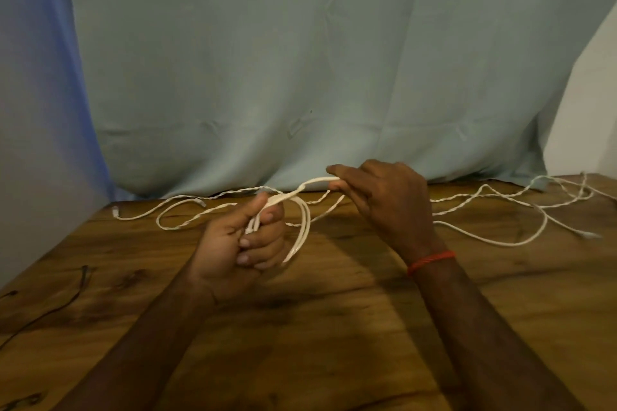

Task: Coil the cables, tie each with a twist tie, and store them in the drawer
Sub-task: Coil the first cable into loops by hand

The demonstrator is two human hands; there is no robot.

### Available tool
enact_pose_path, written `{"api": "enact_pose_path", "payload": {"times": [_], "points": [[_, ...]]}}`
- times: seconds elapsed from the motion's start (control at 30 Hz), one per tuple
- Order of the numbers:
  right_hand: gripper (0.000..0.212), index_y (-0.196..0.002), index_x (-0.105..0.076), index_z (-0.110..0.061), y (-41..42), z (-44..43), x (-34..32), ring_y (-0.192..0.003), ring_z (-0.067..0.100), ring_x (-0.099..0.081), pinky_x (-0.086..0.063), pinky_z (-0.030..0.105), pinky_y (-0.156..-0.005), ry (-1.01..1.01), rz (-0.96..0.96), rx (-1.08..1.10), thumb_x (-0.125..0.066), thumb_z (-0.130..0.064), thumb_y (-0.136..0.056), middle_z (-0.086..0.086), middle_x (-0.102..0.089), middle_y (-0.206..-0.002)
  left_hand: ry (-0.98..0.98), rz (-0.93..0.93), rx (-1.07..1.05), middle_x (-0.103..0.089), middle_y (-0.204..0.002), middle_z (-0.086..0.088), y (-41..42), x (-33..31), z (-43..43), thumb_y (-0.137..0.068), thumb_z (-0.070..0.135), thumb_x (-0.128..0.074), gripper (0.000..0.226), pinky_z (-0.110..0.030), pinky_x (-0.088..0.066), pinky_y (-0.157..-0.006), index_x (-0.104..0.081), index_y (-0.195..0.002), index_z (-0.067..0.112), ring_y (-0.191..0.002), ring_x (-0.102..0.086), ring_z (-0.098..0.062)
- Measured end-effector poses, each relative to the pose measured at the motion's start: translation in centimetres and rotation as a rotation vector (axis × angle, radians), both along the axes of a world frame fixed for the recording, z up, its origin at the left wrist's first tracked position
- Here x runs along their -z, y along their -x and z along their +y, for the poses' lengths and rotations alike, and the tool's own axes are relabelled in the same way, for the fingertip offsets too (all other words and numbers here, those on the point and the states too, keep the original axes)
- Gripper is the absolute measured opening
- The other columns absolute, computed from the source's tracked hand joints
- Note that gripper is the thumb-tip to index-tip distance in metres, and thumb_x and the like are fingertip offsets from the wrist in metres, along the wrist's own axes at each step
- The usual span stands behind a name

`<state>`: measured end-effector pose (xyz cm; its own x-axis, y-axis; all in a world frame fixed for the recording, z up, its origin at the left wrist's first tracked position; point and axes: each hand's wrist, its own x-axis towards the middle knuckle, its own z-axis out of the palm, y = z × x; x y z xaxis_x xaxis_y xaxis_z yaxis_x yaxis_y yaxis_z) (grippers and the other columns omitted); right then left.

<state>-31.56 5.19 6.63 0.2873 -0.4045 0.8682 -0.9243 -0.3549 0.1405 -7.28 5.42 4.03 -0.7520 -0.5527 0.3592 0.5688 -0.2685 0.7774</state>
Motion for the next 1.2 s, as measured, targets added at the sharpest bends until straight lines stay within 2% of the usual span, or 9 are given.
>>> {"api": "enact_pose_path", "payload": {"times": [0.13,0.23,0.3,0.4,0.57,0.9,0.97,1.07,1.2], "points": [[0.039,-0.132,-0.063,-0.029,1.1,-1.0,0.9,-0.069,0.018,-0.053,-0.043,0.033,-0.051,-0.064,-0.053,0.0,-0.043,-0.045,-0.103,0.002,-0.059,-0.079,-0.112,0.189,0.05,-0.045,-0.061,-0.002,-0.2,-0.2,-0.1,-0.108,0.033,-0.028,0.039,-0.03,-0.035,-0.059,-0.052,-0.086,0.011,-0.053,-0.043,-0.016],[0.039,-0.134,-0.062,-0.028,1.1,-1.5,1.2,-0.068,0.023,-0.055,-0.046,0.035,-0.053,-0.183,-0.098,-0.039,-0.043,-0.04,-0.102,0.005,-0.059,-0.078,-0.175,0.277,0.034,-0.066,-0.106,-0.016,-0.9,-0.6,-0.7,-0.109,0.037,-0.025,0.048,-0.032,-0.042,-0.081,-0.059,-0.097,0.005,-0.099,-0.062,-0.027],[0.037,-0.125,-0.066,-0.029,0.2,-1.6,1.3,-0.075,0.029,-0.063,-0.051,0.04,-0.06,-0.321,-0.055,-0.065,-0.041,-0.043,-0.102,0.007,-0.066,-0.082,-0.218,0.267,-0.057,-0.054,-0.142,-0.021,-1.4,-1.0,-0.8,-0.109,0.038,-0.026,0.051,-0.036,-0.045,-0.094,-0.061,-0.099,0.003,-0.128,-0.054,-0.035],[0.035,-0.106,-0.068,-0.026,-1.9,-1.2,1.6,-0.082,0.03,-0.065,-0.05,0.042,-0.066,-0.465,0.095,-0.077,-0.04,-0.047,-0.103,0.008,-0.07,-0.087,-0.285,0.275,-0.126,-0.032,-0.158,-0.021,-1.9,-2.0,-0.5,-0.109,0.036,-0.032,0.046,-0.047,-0.043,-0.107,-0.059,-0.093,0.003,-0.146,-0.033,-0.037],[0.033,-0.1,-0.067,-0.026,-4.6,1.0,1.1,-0.082,0.024,-0.064,-0.043,0.035,-0.064,-0.647,0.223,-0.155,-0.044,-0.049,-0.102,0.003,-0.07,-0.089,-0.217,0.303,-0.389,-0.052,-0.145,-0.021,-1.7,-2.5,0.0,-0.103,0.036,-0.038,0.039,-0.058,-0.045,-0.103,-0.056,-0.074,0.016,-0.135,-0.05,-0.034],[0.023,-0.113,-0.065,-0.015,-8.0,3.6,0.8,-0.101,0.028,-0.063,-0.037,0.031,-0.071,-0.684,0.417,-0.172,-0.056,-0.032,-0.1,0.01,-0.066,-0.109,-0.022,0.124,-0.767,-0.058,-0.142,-0.012,-0.7,-2.0,-0.6,-0.098,0.033,-0.044,0.023,-0.058,-0.041,-0.107,-0.057,-0.088,0.016,-0.136,-0.05,-0.026],[0.021,-0.11,-0.066,-0.013,-8.1,4.1,0.8,-0.096,0.027,-0.064,-0.041,0.032,-0.07,-0.641,0.454,-0.2,-0.054,-0.027,-0.101,0.009,-0.067,-0.104,0.153,-0.06,-0.918,-0.057,-0.141,-0.005,-0.4,-1.5,-0.4,-0.095,0.035,-0.049,0.026,-0.051,-0.044,-0.106,-0.058,-0.11,0.016,-0.132,-0.052,-0.017],[0.015,-0.102,-0.069,-0.008,-8.4,5.1,0.8,-0.087,0.025,-0.063,-0.032,0.026,-0.064,-0.613,0.497,-0.313,-0.057,-0.017,-0.099,0.011,-0.068,-0.095,0.72,-0.528,-1.062,-0.061,-0.135,0.009,-0.1,-0.3,0.1,-0.101,0.04,-0.045,0.04,-0.034,-0.045,-0.096,-0.059,-0.127,0.013,-0.111,-0.059,-0.001],[0.014,-0.098,-0.073,-0.009,-8.0,4.9,-0.4,-0.078,0.013,-0.05,-0.028,0.011,-0.059,-0.766,0.408,-0.388,-0.072,-0.02,-0.09,0.005,-0.064,-0.099,1.148,-0.847,-1.011,-0.072,-0.101,0.001,0.4,0.6,0.5,-0.099,0.053,-0.032,0.05,-0.039,-0.05,-0.077,-0.057,-0.109,0.01,-0.087,-0.066,-0.014]]}}
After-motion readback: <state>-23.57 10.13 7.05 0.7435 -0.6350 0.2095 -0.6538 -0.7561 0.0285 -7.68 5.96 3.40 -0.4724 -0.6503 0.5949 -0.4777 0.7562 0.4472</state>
